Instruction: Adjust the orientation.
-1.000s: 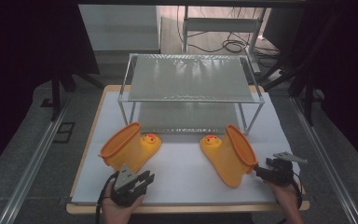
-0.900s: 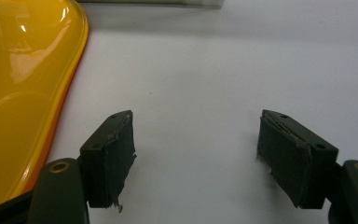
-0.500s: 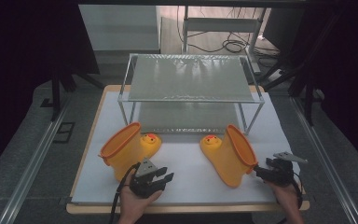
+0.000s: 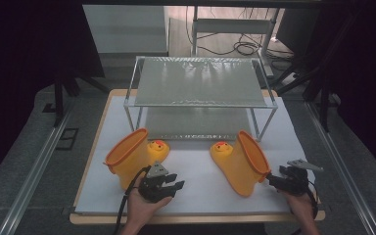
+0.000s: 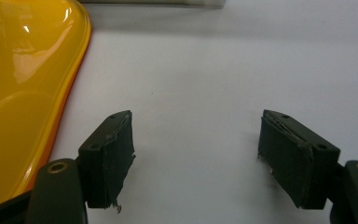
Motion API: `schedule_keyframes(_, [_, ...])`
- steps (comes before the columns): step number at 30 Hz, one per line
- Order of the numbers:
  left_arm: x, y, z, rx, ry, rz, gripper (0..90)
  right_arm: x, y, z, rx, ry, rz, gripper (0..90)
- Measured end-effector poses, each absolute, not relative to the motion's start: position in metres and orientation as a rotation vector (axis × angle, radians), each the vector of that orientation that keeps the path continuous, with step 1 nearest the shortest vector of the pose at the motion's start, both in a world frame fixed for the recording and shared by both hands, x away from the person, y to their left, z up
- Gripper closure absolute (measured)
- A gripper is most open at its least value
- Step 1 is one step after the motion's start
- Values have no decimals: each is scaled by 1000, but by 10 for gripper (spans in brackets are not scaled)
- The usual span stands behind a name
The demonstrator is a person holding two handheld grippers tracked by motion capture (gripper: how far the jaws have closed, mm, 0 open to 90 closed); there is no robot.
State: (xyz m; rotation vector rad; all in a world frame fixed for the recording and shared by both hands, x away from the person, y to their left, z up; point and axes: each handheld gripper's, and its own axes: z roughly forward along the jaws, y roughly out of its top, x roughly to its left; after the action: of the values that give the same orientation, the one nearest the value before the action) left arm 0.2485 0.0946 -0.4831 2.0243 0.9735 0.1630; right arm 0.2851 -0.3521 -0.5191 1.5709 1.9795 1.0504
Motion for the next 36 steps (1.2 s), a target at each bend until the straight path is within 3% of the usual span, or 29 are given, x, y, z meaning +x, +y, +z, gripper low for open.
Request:
schedule_keyframes(12, [261, 86, -469, 2078, 935, 40, 478, 285, -352, -519, 1571, 1980, 1053, 267])
schedule_keyframes(36, [285, 59, -432, 2061, 925, -223, 453, 285, -353, -519, 1575, 1984, 1057, 266])
